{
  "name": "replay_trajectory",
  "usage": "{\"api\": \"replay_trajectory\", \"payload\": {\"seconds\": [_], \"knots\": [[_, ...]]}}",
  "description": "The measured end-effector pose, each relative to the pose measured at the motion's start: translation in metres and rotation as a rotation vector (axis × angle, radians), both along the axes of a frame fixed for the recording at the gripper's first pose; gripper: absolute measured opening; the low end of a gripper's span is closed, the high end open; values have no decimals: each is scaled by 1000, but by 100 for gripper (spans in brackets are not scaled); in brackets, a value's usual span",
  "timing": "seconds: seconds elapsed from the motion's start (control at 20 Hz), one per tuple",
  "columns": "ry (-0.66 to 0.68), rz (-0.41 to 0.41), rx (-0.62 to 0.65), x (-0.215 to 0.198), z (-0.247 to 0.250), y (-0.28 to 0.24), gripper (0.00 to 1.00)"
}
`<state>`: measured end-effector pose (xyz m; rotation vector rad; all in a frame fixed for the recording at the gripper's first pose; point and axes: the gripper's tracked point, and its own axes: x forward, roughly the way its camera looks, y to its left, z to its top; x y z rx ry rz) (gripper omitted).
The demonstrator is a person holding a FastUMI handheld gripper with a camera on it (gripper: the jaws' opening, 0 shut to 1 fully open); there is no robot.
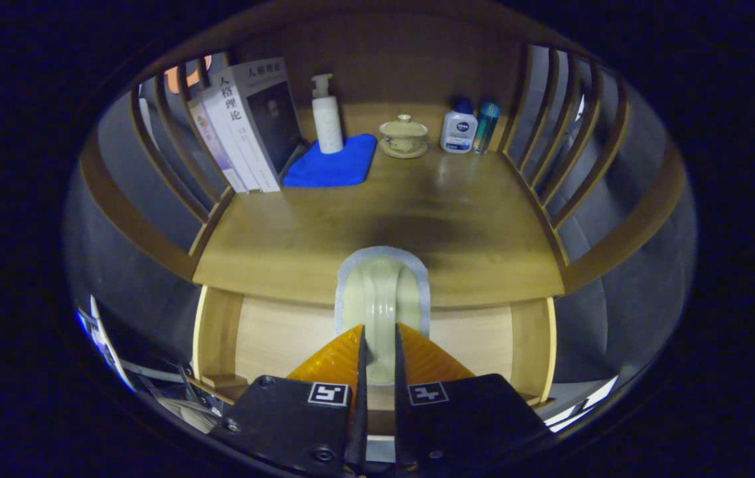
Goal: Pull open the drawer, take out the items inside it, and place them on the countertop above the cabinet.
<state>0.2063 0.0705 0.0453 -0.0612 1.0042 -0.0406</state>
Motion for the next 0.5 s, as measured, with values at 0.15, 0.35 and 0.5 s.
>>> {"api": "replay_trajectory", "payload": {"seconds": [0.15,0.35,0.5], "knots": [[-8,-20,16,24,-4,0,19],[-10,-32,3,49,-5,-4,19],[-7,-45,2,63,-9,-7,19]]}}
